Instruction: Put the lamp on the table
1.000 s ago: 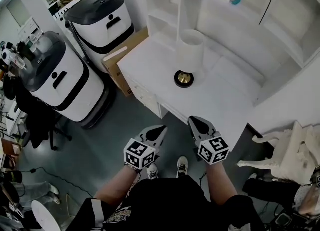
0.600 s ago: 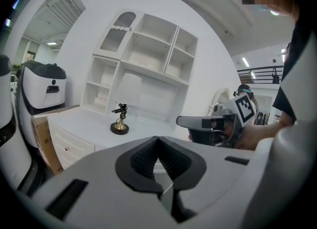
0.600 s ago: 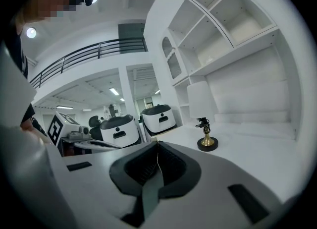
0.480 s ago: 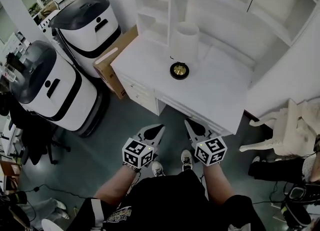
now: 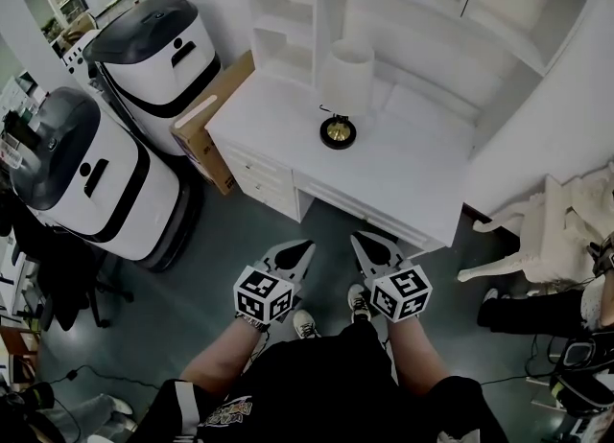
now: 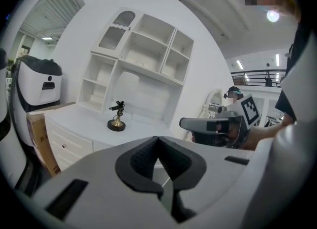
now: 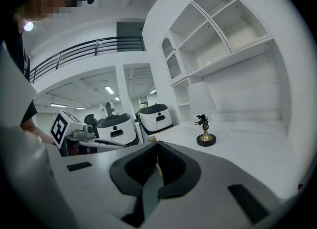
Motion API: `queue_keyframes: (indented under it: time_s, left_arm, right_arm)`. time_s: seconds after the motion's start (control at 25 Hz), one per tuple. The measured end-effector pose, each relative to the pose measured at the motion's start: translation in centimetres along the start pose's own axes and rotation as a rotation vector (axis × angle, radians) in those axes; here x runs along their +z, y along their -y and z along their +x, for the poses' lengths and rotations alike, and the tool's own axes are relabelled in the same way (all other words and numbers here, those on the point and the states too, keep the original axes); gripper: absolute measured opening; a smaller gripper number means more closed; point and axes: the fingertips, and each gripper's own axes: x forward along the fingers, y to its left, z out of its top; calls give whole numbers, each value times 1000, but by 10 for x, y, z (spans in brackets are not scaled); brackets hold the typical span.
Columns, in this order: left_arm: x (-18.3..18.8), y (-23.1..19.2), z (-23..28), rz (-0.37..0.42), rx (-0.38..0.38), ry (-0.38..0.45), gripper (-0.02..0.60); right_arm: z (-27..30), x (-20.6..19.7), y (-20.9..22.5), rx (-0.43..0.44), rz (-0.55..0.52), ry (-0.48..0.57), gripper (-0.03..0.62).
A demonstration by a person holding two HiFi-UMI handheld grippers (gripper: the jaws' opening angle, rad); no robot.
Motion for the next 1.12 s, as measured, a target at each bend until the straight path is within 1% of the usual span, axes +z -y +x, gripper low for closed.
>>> queue_keyframes:
  time_s: [0.52,1.12]
  left_arm:
    - [-2,0,-13,12,3,3,6]
    - [0,7,-17,23,2,0,6]
  right_arm:
    - [-1,-7,-14,6,-4,-1,25]
    - [-7,-2,-18,10,-8,8,25]
